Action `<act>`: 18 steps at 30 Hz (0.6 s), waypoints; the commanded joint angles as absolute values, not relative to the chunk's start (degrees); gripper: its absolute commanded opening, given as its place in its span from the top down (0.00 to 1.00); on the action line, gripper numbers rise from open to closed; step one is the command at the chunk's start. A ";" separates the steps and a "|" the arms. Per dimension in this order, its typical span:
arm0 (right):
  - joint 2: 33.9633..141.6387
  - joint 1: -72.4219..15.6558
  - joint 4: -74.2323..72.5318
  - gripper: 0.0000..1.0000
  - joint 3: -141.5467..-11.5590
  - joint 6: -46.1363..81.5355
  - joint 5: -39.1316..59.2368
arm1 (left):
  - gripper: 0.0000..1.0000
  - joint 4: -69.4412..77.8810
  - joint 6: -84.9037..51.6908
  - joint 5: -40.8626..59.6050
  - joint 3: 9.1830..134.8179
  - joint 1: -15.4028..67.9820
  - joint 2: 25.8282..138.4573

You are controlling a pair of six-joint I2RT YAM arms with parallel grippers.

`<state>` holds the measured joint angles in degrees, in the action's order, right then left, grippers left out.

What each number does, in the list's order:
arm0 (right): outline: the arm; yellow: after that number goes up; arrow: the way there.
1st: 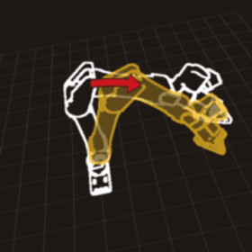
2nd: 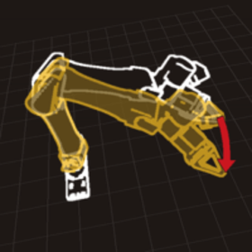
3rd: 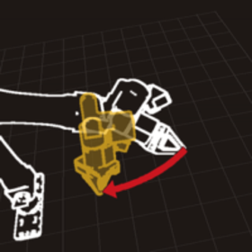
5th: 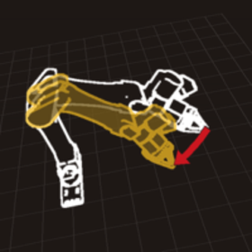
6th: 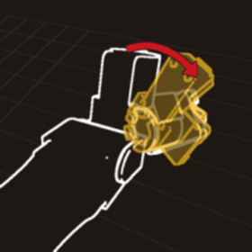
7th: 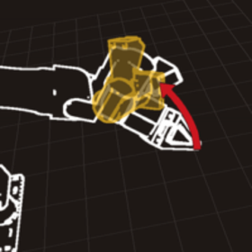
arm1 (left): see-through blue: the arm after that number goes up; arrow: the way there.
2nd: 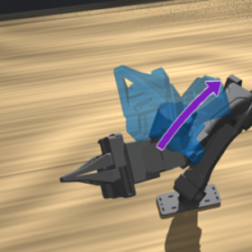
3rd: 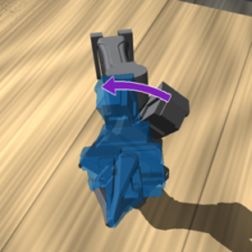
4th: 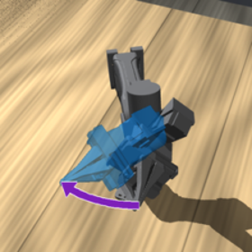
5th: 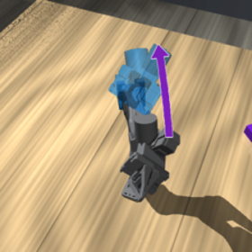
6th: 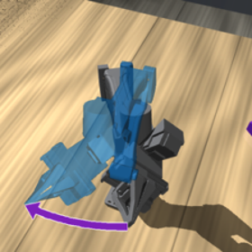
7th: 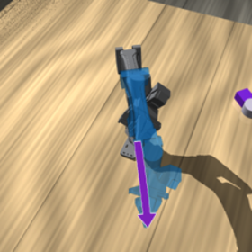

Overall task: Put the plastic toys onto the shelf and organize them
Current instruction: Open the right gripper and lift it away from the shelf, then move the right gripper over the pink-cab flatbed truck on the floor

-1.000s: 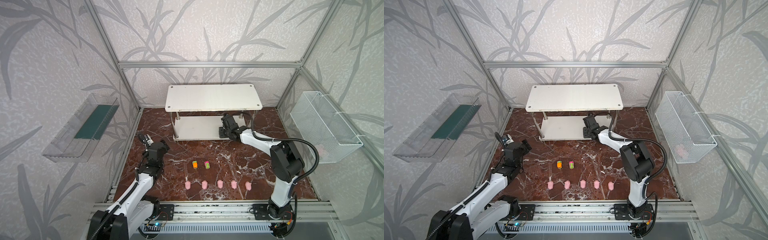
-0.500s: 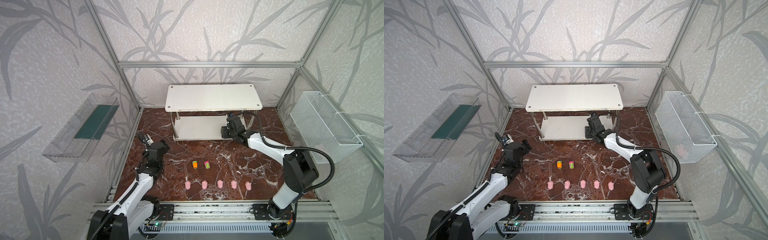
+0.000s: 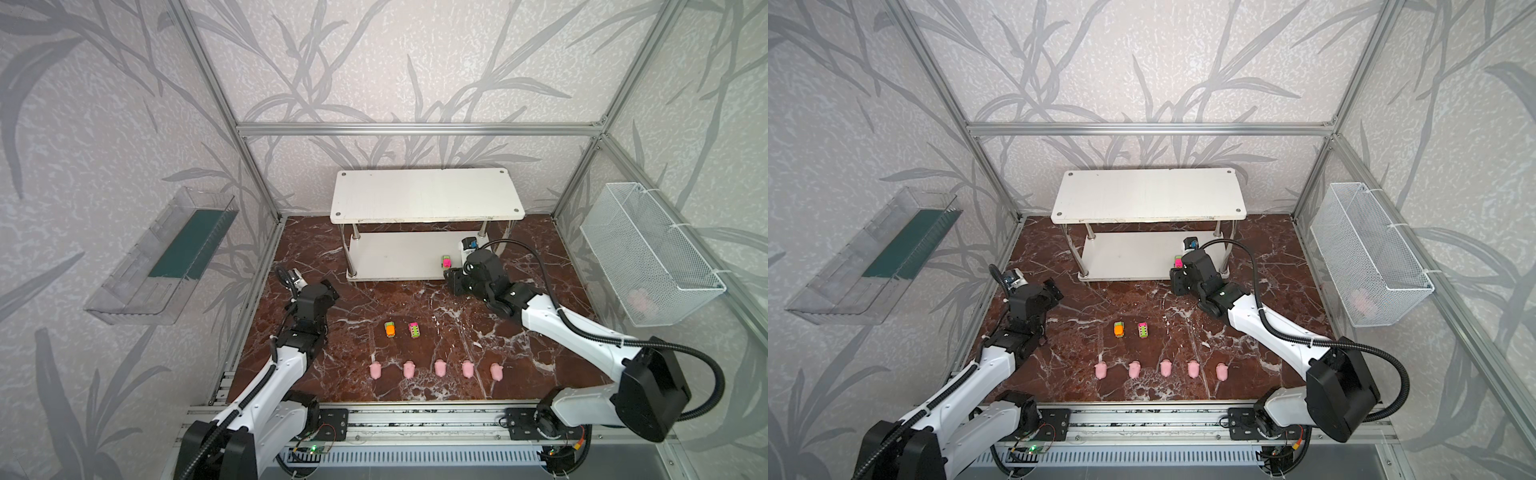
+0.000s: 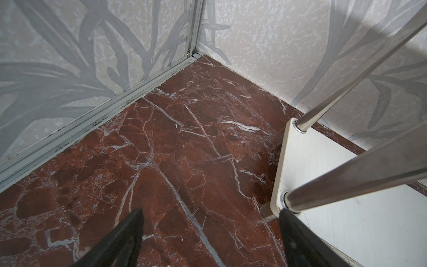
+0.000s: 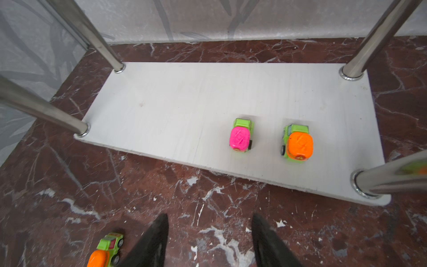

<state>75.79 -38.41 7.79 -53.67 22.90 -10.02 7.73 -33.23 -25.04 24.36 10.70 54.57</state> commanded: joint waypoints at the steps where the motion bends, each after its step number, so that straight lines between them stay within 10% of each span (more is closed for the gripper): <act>1: 71.43 -42.38 9.30 0.36 -50.83 24.11 -12.54 | 0.11 7.47 -34.28 -26.36 23.57 10.63 52.96; 18: 80.22 -60.89 5.22 0.38 -45.41 31.00 -18.00 | 0.11 7.88 -34.12 -25.48 23.74 10.63 52.78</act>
